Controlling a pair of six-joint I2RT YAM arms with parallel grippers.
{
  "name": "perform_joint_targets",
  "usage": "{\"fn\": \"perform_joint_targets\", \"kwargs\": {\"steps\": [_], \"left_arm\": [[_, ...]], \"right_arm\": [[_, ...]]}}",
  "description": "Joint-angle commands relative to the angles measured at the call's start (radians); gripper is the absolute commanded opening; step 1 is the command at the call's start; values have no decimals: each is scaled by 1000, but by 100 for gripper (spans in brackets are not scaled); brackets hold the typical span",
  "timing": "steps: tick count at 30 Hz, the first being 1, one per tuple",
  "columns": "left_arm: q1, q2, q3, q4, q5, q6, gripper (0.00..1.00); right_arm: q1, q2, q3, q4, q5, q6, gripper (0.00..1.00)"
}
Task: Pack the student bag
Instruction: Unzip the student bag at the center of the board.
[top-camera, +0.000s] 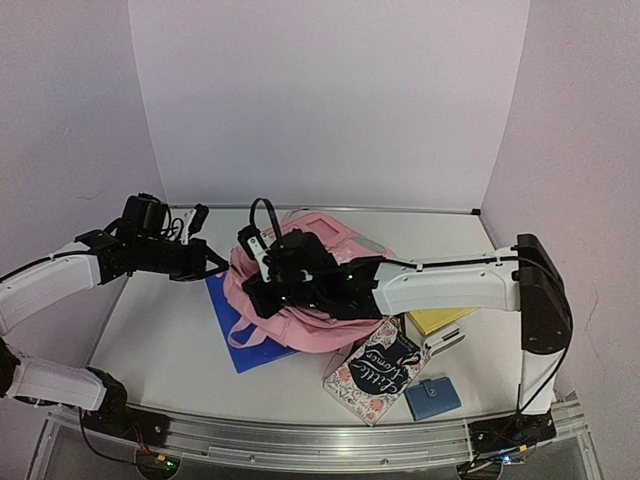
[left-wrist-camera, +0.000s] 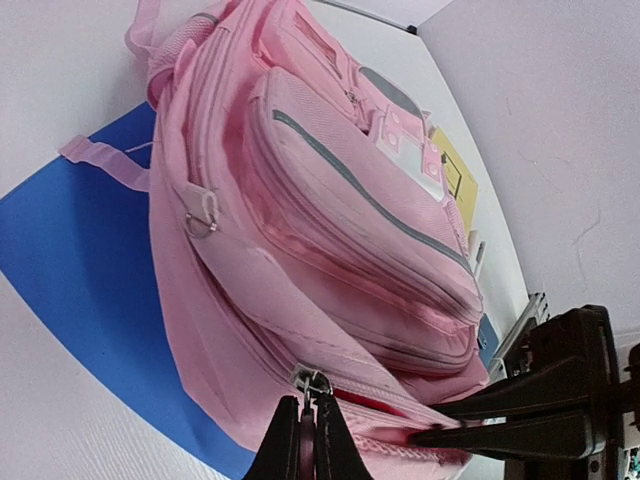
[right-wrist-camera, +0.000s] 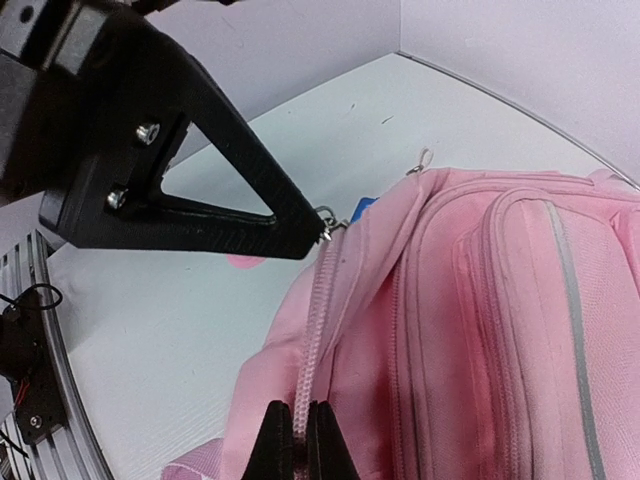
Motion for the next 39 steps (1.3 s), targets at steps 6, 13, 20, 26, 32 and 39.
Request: {"fn": "perform_joint_targets", "kwargs": {"steps": [6,13,20,26,32,39], "left_arm": [[132,83,98,24,-152,-1,0],[164,271,138,119,-139,0,0],[172,490,225,191,-117,-8,0],[172,581,289,200,-140,-13,0],[172,523,287,164,-149,-22,21],[171,286,75,109,-222,-219,72]], "right_arm": [[-5,-232,-88,21,-36,11,0],[-4,-311,-115,21,-88,37,0],[3,-334,-112,29,-114,43,0],[11,-328,-114,29,-104,55,0],[13,-300,-112,22,33,90,0],[13,-198,-56,-36,237,172,0]]}}
